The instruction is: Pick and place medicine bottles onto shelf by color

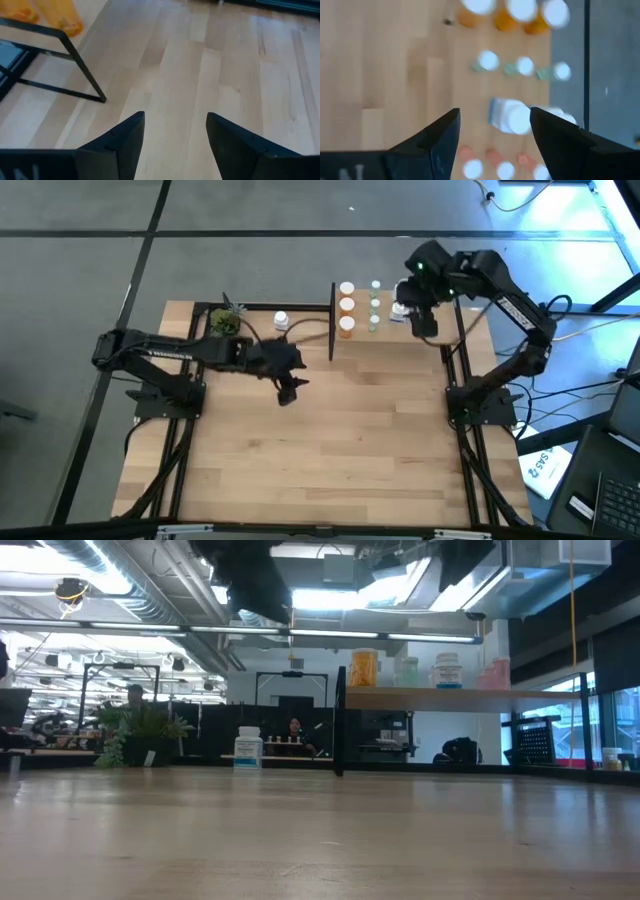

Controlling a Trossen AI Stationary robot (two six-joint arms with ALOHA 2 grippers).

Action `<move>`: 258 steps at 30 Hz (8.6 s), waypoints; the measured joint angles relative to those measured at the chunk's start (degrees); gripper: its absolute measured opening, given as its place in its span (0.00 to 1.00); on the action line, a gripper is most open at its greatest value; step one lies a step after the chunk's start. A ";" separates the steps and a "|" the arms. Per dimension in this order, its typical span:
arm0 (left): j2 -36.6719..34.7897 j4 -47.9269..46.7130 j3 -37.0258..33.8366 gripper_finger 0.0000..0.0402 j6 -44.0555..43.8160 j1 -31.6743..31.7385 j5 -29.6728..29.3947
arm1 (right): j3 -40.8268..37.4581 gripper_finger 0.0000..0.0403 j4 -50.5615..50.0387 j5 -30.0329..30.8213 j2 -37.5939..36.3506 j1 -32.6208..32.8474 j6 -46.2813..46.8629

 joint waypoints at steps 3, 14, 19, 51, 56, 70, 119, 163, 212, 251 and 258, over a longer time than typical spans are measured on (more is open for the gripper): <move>-1.93 -3.91 -0.02 0.51 5.79 4.74 7.44 | 0.00 0.60 -0.36 -0.15 -1.14 4.54 1.91; -5.06 -15.82 0.04 0.51 24.23 21.62 12.67 | -0.02 0.60 -1.67 -3.60 -1.98 17.37 9.62; -5.03 -15.81 0.04 0.51 29.10 28.16 12.71 | -0.04 0.60 -1.64 -5.57 -2.16 21.14 15.26; 2.23 -16.45 0.00 0.51 36.67 38.24 19.51 | -0.07 0.60 4.71 -5.33 -2.55 25.05 38.30; 2.23 -16.45 0.00 0.51 36.50 38.24 19.49 | -0.07 0.60 7.44 -5.37 -2.55 25.05 35.86; 2.23 -16.42 0.00 0.51 36.50 38.18 18.24 | -0.07 0.60 7.84 -5.48 -2.55 25.05 35.96; 5.87 -8.51 0.15 0.88 43.98 39.97 14.23 | -0.09 0.60 7.82 -5.46 -2.53 25.03 35.86; 23.04 3.40 0.04 0.89 50.33 49.41 20.32 | -0.09 0.60 8.00 -5.46 -2.53 25.05 36.05; 23.04 3.14 0.00 0.89 43.76 43.89 14.34 | -0.09 0.60 7.99 -5.46 -2.53 25.03 36.05; 22.94 -0.10 0.11 0.45 42.29 39.69 12.10 | -0.09 0.60 8.00 -5.44 -2.53 25.04 36.04; 22.77 -0.72 0.13 0.42 40.72 36.39 8.64 | -0.09 0.60 7.99 -5.46 -2.53 25.04 35.99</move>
